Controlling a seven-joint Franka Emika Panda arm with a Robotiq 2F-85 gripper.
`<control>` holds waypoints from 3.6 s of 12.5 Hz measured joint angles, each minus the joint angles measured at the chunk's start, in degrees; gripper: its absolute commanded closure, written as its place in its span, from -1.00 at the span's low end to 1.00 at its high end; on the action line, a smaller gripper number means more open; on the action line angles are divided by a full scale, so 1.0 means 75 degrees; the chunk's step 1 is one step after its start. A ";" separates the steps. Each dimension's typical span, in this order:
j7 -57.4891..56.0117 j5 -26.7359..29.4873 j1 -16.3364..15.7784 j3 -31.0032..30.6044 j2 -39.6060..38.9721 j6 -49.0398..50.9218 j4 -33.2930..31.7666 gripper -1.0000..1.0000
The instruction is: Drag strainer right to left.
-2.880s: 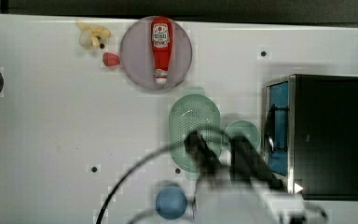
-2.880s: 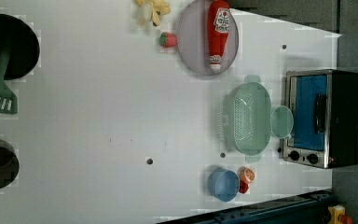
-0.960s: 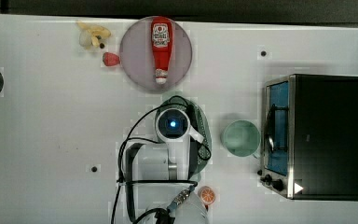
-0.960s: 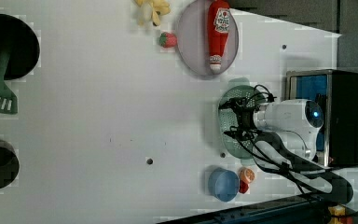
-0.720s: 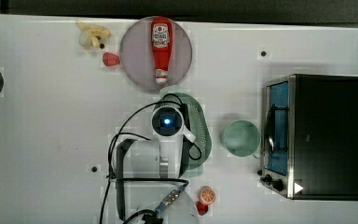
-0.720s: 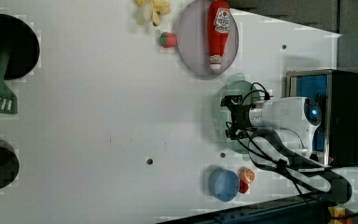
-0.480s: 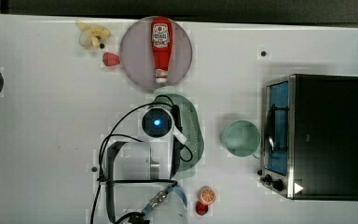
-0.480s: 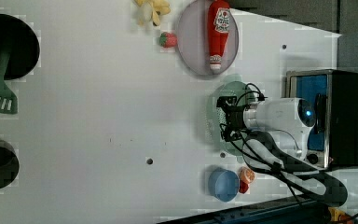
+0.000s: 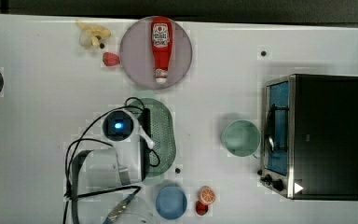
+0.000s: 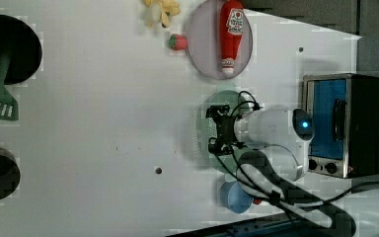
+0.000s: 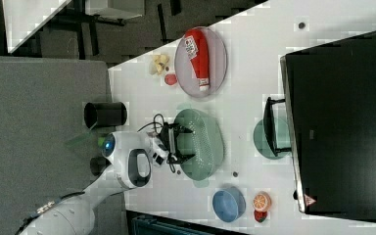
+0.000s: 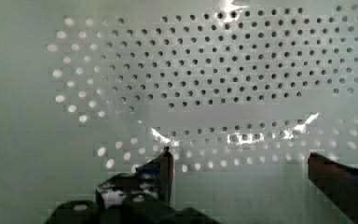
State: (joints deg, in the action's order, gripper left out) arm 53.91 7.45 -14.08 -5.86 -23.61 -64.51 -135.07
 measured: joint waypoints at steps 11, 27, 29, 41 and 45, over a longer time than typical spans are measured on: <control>0.1250 0.0435 -0.1579 0.0147 -0.0962 0.0418 0.1776 -1.00; 0.2197 0.0799 -0.2629 0.0166 -0.1958 0.0686 0.3424 -1.00; 0.2212 0.0615 -0.2718 0.0143 -0.2137 0.0686 0.3723 -1.00; -0.0418 -0.0096 -0.3326 0.1736 -0.0323 0.3081 0.3148 -1.00; -0.2895 -0.0162 -0.3080 0.3558 0.2224 0.5036 0.3521 -1.00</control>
State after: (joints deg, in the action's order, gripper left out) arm 32.20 6.23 -37.18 20.83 -6.93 -26.75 -108.66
